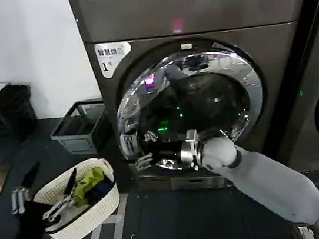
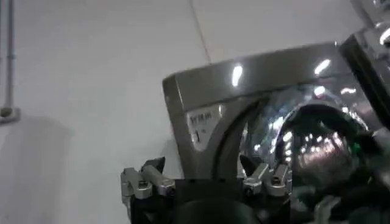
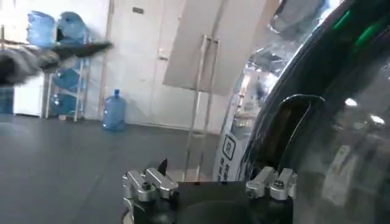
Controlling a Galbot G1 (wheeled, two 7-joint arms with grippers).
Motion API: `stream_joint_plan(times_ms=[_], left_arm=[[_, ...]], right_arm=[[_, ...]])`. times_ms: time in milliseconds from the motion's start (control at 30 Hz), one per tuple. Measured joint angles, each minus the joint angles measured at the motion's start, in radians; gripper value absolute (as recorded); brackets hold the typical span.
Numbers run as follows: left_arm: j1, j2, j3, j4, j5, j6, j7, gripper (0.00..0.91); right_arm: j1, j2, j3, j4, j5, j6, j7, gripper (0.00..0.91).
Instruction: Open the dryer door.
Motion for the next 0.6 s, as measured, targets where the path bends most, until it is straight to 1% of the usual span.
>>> stream_joint_plan(times_ms=[133, 233, 400, 600], left_arm=[[-0.082, 0.069, 0.041, 0.058, -0.005, 0.041, -0.032, 0.907], [-0.146, 0.117, 0.067, 0.099, -0.011, 0.055, -0.046, 0.907], [-0.238, 0.186, 0.105, 0.167, -0.014, 0.072, -0.055, 0.907], [-0.329, 0.258, 0.157, 0.244, -0.013, 0.074, -0.052, 0.907]], right_arm=[[-0.025, -0.038, 0.016, 0.051, 0.002, 0.001, -0.014, 0.907], [-0.051, -0.067, 0.034, 0.090, 0.002, 0.003, -0.022, 0.907], [-0.098, -0.106, 0.071, 0.152, -0.001, 0.003, -0.029, 0.907], [-0.160, -0.157, 0.135, 0.232, -0.004, 0.007, -0.025, 0.907]])
